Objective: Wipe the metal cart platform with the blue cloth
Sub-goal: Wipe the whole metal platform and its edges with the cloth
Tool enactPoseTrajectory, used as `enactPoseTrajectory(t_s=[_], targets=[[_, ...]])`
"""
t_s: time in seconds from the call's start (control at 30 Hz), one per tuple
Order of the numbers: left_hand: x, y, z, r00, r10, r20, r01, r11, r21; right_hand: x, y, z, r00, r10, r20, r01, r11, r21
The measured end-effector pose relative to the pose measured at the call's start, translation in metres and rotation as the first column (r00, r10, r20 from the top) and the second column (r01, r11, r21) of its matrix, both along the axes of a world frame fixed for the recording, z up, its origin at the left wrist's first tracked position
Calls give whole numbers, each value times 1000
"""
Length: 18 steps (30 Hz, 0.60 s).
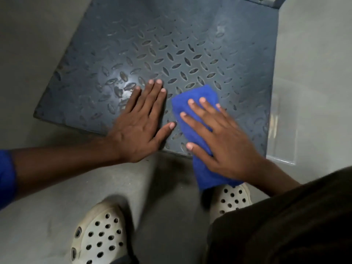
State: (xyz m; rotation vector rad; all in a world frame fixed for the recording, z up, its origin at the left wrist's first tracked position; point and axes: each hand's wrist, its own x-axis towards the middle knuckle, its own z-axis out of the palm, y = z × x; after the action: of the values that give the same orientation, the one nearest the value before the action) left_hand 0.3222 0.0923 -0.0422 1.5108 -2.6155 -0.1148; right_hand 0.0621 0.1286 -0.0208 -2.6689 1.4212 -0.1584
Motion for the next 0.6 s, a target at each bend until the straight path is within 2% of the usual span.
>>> enactPoseTrajectory(t_s=[0.07,0.1,0.17,0.23,0.27,0.3,0.4,0.47,0.53,0.6], targets=[[6,-1,1,999,-32,-25,32,999,-1,-10,-3,3,998,46,32,-46,999,-12],[8,-1,1,999,-42,-17,42,999,3,-22,-13,1,999,8,48,-7,1000,-19],[9,1,1,999,-38,12,38,999,-6,-44,-42,-6,980,-181,84,185,982,-41],[2,1,-1,1000,-18,24,19,999,-30,-48,-62,-9,915,-391,97,399,914,-73],[-2,-2,-1,1000,-12,18,13,999,-30,-40,-63,-10,896,-436,90,442,893,-79],[-7,-9,-1,1000,-13,11,13,1000,-17,-29,-58,-10,906,-414,84,421,904,-77],[-18,-42,4,1000,-16,-26,17,999,36,-6,-27,-5,980,-191,49,194,979,-62],[-28,-64,7,998,12,-56,-9,998,59,-18,-22,-5,990,-130,60,133,989,-59],[-46,-80,10,995,72,-70,-67,995,72,-38,-40,-11,971,-212,111,222,971,-85],[-69,-89,11,987,142,-68,-136,987,91,-59,-74,-17,910,-378,168,402,905,-141]])
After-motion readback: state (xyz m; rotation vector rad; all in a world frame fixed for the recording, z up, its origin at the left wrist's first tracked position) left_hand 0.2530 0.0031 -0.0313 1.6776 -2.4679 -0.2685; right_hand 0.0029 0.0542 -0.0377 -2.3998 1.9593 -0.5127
